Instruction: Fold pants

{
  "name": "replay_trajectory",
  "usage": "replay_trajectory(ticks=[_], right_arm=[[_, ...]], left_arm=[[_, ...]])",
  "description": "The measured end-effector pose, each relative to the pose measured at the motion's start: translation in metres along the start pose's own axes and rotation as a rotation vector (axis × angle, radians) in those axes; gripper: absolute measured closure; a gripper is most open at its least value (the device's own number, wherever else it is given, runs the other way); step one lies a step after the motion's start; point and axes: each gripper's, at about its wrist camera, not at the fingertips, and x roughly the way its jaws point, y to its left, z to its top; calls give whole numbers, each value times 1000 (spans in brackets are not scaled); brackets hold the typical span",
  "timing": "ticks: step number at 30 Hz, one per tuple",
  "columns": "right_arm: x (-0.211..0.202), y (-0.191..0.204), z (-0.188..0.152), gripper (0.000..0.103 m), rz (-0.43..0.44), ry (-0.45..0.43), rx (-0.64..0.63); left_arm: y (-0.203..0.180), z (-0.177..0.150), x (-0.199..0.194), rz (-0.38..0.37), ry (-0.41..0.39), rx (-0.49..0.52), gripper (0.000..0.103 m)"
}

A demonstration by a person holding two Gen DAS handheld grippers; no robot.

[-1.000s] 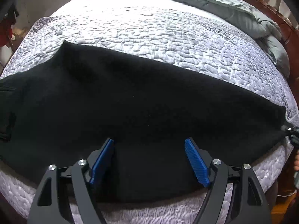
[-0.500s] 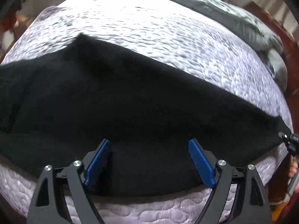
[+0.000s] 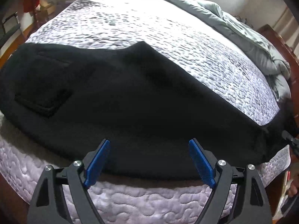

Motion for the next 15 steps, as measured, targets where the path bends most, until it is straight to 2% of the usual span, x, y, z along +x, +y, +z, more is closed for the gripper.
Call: replay_trajectory(ticks=[6,11,15], right_arm=[[46,70,-7,93,-8,87,-111],[74,95,-18,93,-26,169,-149],[84,117,-25,93,-24,189,-193]], left_arm=[[20,2,-6,22,-2,-16,17],[32,4,-7,33,13,-25,17],[36,6,-5,45,26,-21,17]])
